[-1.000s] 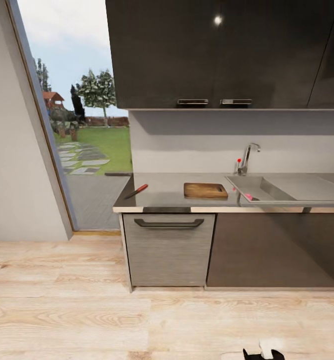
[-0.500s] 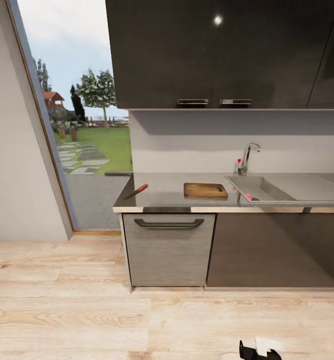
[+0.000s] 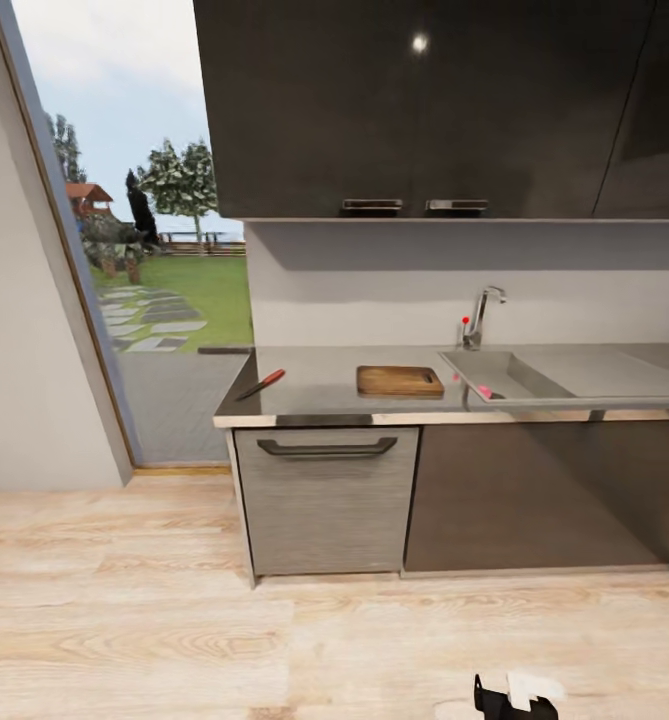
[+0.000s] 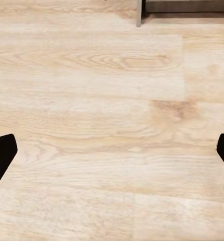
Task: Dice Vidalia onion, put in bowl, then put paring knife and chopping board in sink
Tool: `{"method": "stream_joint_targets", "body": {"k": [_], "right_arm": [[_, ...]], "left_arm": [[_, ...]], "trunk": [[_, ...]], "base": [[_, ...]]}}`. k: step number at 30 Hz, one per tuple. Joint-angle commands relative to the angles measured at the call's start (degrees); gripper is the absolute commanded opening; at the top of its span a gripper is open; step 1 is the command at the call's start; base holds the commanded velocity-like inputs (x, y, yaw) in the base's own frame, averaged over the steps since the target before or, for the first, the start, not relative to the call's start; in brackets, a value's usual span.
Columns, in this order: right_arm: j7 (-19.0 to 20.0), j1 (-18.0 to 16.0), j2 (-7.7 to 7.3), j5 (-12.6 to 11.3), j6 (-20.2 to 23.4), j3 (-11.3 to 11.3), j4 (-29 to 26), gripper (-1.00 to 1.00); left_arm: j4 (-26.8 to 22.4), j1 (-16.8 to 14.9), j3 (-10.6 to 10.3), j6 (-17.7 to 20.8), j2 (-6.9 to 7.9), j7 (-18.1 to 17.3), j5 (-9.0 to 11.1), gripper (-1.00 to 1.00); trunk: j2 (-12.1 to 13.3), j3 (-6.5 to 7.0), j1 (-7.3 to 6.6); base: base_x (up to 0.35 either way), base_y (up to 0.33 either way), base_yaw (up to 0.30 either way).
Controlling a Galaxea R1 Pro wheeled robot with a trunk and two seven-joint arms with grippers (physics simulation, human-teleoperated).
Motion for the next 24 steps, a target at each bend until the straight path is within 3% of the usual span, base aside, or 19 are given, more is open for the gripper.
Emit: {"method": "stream_joint_targets", "body": {"k": [1, 8, 24], "right_arm": [[-0.3, -0.1, 0.0, 0.6, -0.2, -0.3, 0.1, 1.0], [-0.3, -0.1, 0.11, 0.6, -0.2, -0.3, 0.3, 1.0], [-0.2, -0.1, 1.34, 0.7, -0.2, -0.3, 1.0, 1.0]], "left_arm": [[0.0, 0.0, 0.0, -0.1, -0.03, 0.2, 0.0, 1.0], [0.2, 0.0, 0.0, 0.0, -0.06, 0.2, 0.0, 1.0], [1.2, 0.0, 0.0, 0.0, -0.15, 0.2, -0.1, 1.0]], "trunk": [[0.0, -0.02, 0.0], [0.0, 0.29, 0.0], [0.0, 1.3, 0.0]], "base": [[0.0, -0.034, -0.218], [0.061, -0.172, -0.228], [0.135, -0.272, -0.205]]}}
